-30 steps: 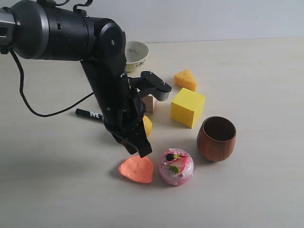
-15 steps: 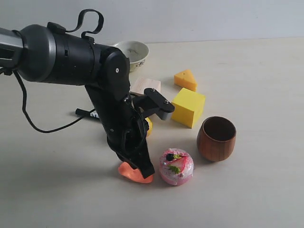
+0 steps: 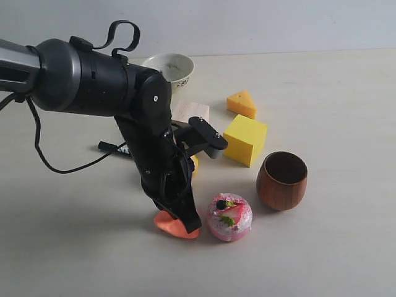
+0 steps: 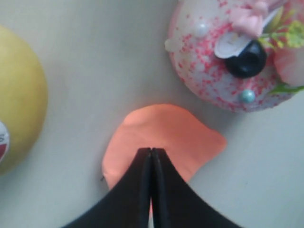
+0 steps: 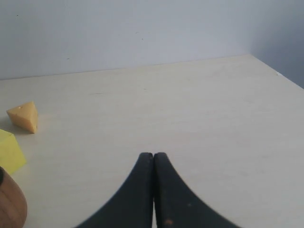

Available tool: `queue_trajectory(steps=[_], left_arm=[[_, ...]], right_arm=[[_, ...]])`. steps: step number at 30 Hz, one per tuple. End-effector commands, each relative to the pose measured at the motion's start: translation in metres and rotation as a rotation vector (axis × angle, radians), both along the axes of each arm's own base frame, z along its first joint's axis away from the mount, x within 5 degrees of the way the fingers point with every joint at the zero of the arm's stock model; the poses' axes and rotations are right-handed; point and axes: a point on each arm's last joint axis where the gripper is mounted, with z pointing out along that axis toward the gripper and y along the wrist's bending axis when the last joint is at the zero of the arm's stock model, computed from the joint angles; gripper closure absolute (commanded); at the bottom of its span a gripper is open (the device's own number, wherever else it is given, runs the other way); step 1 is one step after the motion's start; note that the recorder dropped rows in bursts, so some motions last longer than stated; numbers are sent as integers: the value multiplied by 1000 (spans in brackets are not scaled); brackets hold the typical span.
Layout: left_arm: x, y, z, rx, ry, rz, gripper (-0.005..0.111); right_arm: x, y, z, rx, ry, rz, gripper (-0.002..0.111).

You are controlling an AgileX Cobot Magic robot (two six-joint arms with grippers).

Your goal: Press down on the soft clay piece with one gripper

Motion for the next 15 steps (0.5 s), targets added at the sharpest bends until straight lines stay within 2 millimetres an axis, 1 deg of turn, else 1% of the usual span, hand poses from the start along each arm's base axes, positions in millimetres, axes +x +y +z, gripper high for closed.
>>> queue_trajectory(steps=[1, 3, 12, 15], left_arm=[[0, -1, -9, 15, 6, 1, 107], [0, -1, -14, 25, 15, 1, 107], [0, -1, -17, 31, 25, 20, 107], [0, 1, -21, 53, 35, 25, 107]], right_arm=[[0, 0, -1, -5, -8, 3, 108], [0, 0, -1, -5, -8, 3, 108], [0, 0, -1, -5, -8, 3, 108], [0, 0, -1, -5, -8, 3, 108]])
